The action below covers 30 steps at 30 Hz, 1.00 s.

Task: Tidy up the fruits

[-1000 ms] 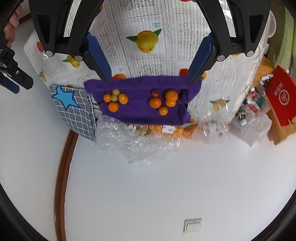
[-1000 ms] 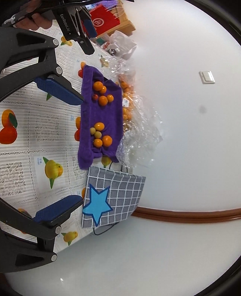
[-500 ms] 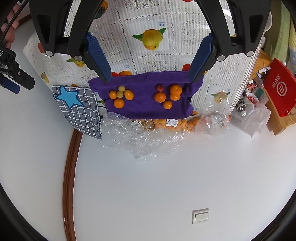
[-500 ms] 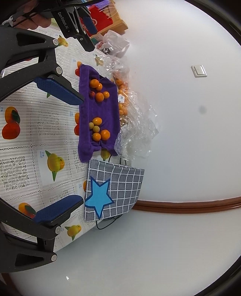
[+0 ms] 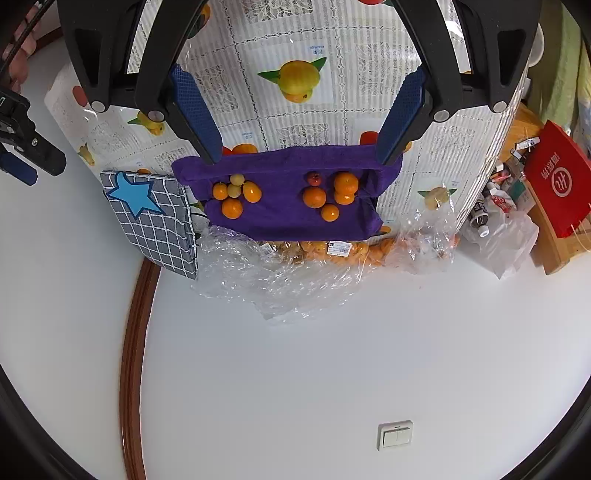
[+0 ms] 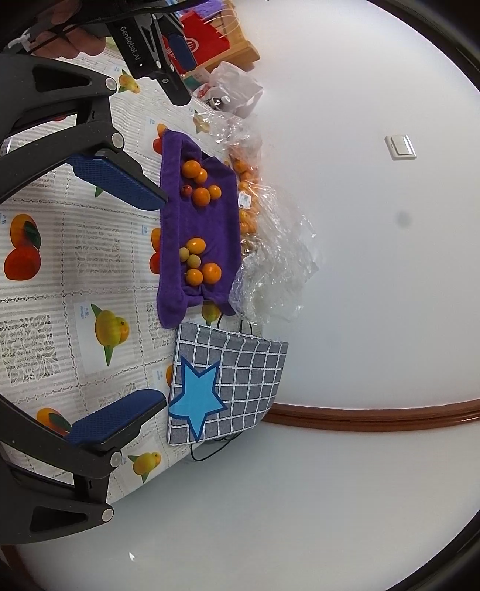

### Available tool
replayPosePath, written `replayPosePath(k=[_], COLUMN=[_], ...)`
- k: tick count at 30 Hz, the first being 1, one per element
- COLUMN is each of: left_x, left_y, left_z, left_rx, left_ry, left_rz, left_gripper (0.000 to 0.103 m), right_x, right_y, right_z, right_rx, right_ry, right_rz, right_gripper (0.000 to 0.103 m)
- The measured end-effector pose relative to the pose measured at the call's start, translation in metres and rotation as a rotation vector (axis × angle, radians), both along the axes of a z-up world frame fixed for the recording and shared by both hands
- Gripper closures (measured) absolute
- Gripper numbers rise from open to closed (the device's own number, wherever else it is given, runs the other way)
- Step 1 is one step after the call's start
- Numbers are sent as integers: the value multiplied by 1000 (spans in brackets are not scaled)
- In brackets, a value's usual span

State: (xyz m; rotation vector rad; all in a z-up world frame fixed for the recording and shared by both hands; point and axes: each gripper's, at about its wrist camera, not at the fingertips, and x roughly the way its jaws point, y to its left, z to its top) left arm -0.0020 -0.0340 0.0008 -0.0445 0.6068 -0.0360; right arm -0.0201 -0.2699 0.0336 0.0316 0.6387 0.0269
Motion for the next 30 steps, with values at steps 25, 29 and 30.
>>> replayPosePath(k=[25,29,30], left_x=[-1,-1,-1], left_y=[6,6,5], left_z=[0,1,1], left_rx=[-17,-19,-20], left_ry=[-3,-4,-4], left_rz=[5,4,3], left_gripper=[18,18,18], right_x=[-5,-5,-5], right_y=[4,5,5], right_z=[3,2,2], right_rx=[-18,-15,-18], right_ry=[-18,-19,-18], right_rz=[13,19,18], right_gripper=[6,6,6])
